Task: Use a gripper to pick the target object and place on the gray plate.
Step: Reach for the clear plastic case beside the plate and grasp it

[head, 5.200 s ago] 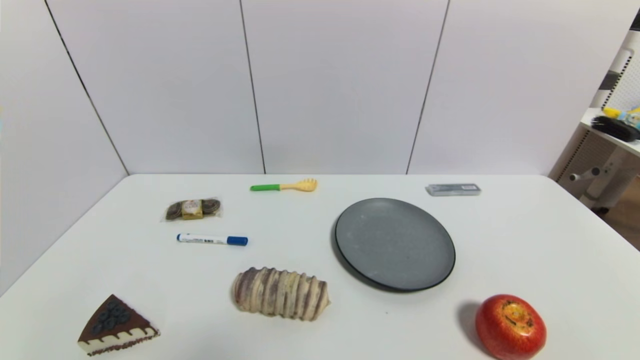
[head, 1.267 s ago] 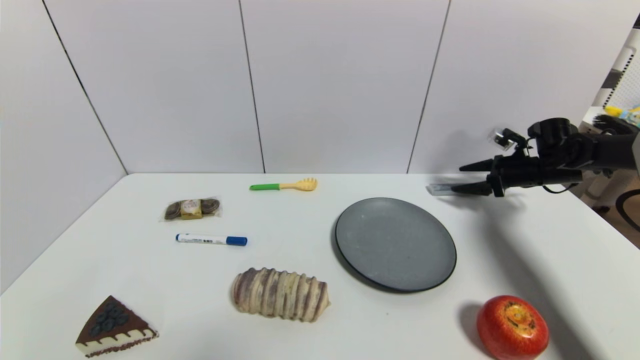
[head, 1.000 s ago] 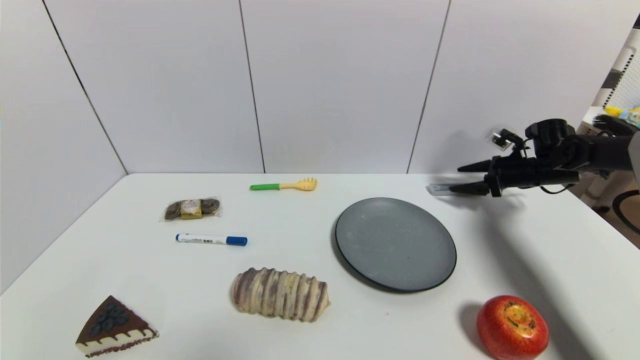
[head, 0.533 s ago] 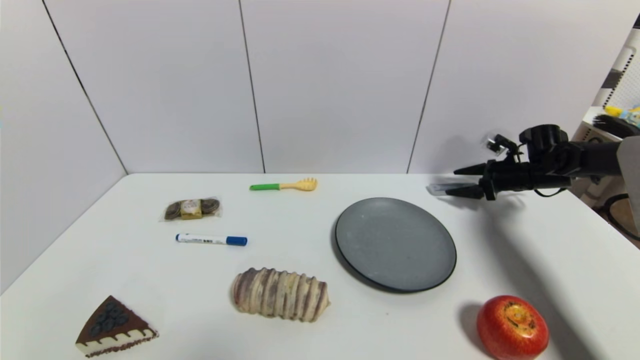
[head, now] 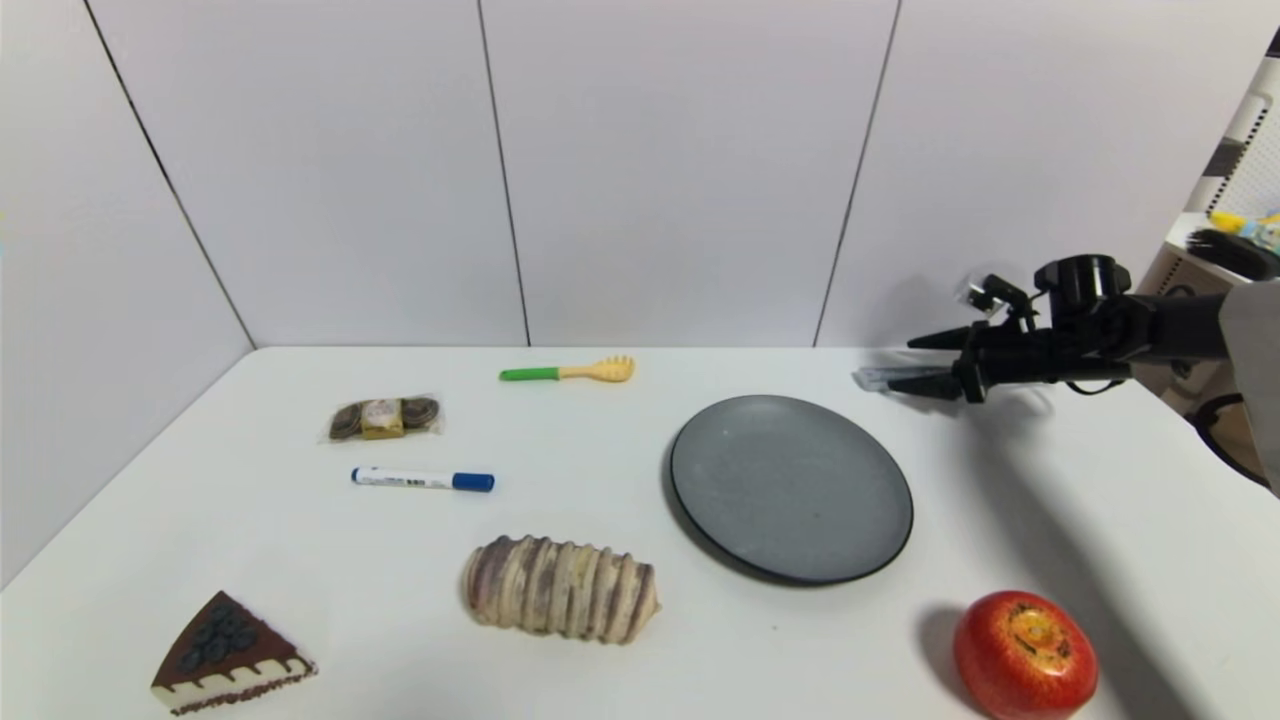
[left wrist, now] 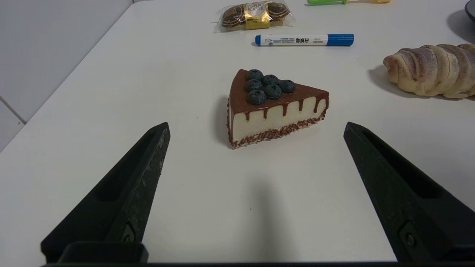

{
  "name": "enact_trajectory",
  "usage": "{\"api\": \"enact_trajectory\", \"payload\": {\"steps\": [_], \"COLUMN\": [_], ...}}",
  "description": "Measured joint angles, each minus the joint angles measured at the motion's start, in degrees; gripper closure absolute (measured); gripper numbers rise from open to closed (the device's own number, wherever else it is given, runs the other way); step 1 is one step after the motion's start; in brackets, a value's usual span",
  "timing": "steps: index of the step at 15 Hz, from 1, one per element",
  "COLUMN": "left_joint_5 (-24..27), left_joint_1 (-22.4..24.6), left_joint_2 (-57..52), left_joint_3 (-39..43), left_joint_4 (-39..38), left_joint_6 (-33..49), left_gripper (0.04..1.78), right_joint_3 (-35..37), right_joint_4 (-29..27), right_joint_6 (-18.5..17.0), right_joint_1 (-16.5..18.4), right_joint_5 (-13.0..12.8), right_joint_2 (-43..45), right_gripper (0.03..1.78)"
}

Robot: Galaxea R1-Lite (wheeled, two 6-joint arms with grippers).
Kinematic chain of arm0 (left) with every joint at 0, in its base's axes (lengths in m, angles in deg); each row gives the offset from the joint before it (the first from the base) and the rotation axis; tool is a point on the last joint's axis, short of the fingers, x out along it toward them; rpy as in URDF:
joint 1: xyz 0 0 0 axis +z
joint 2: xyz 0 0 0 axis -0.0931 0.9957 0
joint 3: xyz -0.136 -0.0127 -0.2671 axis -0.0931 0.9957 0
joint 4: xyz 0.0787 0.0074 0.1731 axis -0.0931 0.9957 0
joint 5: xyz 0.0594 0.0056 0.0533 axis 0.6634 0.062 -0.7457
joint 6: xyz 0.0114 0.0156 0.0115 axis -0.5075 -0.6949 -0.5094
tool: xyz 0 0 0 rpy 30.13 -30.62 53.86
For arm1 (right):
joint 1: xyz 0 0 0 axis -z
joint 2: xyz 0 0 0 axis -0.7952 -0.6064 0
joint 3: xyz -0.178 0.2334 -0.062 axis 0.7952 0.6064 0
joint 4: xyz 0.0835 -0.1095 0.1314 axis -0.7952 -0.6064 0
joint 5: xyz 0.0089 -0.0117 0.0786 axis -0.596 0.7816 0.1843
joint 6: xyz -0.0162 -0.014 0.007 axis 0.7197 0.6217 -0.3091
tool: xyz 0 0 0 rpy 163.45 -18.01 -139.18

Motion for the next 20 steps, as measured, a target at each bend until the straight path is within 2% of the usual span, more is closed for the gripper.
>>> {"api": "enact_trajectory", "payload": {"steps": [11,15,20], "left_joint_5": [0.0,0.0,0.0], "left_joint_1": [0.0,0.0,0.0], "left_joint_2": [0.0,0.0,0.0], "left_joint_3": [0.0,0.0,0.0], "left_joint_4": [0.0,0.0,0.0], "left_joint_6": [0.0,0.0,-0.1], "left_gripper": [0.13,0.13,0.13], "right_joint_3": [0.0,0.0,0.0], "right_joint_4": [-1.0,-1.5,-2.2], "right_joint_6": [-0.3,-0.1,-0.1], "right_joint_1": [-0.2,-0.4,-0.8], "right_joint_5": [-0.2,-3.9,-4.1], "right_joint_2": [-0.2,-0.1,-0.1], "right_gripper": [0.11,0.11,0.11]}}
